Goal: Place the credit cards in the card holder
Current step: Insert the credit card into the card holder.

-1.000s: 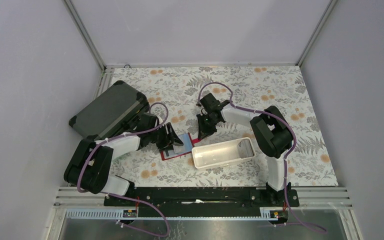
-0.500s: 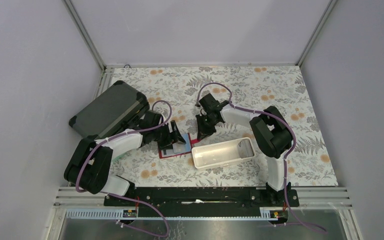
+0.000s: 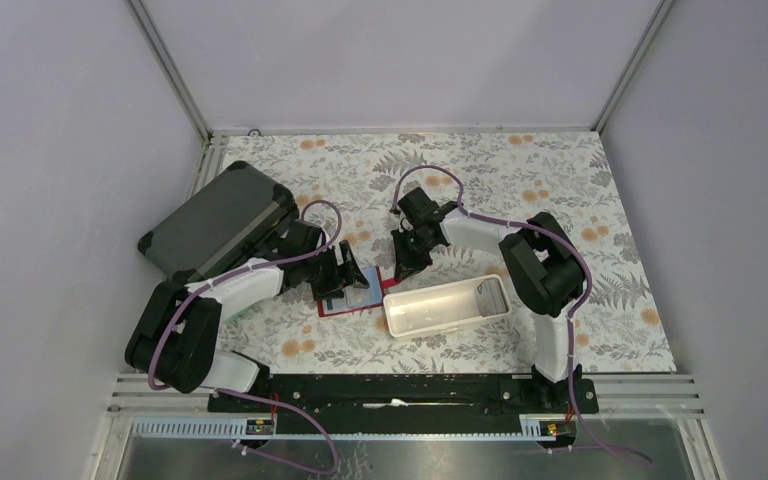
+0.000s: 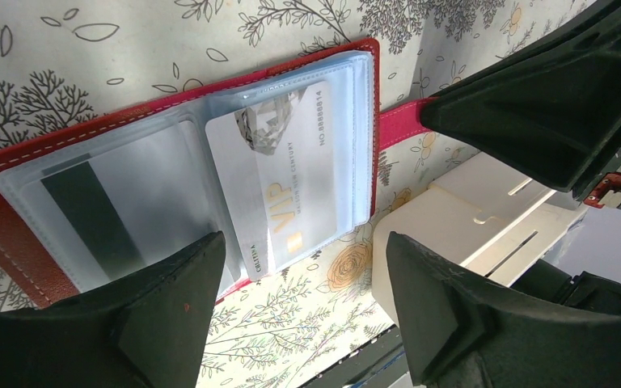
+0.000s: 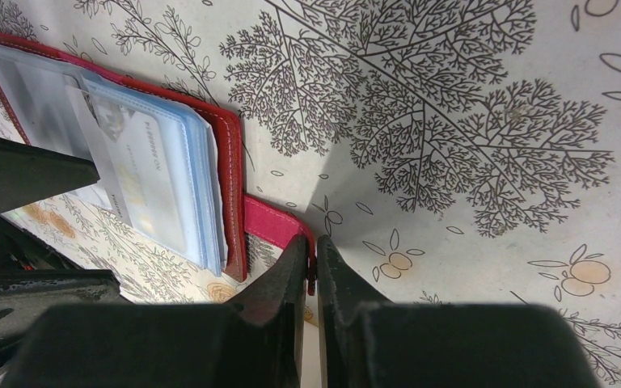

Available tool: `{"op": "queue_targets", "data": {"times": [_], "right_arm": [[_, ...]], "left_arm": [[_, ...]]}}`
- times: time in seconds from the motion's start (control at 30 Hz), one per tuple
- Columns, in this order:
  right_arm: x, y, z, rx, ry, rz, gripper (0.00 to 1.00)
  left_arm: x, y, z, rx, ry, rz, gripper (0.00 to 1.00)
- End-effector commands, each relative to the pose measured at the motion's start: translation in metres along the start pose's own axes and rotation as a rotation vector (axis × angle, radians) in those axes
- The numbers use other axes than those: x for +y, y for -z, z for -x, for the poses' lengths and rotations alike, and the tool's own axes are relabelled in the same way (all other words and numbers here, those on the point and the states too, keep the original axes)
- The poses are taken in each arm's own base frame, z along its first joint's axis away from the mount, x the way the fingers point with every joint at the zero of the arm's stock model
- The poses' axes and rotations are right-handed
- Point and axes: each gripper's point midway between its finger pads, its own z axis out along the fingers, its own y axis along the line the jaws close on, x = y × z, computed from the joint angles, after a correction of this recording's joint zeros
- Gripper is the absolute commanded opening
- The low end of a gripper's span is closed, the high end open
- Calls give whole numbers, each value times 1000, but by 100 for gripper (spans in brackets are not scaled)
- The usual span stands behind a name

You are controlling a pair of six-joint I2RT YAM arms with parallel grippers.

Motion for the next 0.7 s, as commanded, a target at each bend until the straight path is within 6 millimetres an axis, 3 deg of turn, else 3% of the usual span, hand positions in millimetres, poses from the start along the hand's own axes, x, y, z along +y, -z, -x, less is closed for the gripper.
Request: {"op": "queue_targets", "data": {"times": [0.0,0.67], "right_arm": [[4,7,9,-21,26,-9,0],[3,8,9,-23,23,-10,0]], "left_arm": [[2,-2,9,-36,-14,15,76],[-28,-16,6,-11,-23,-68,75]]}}
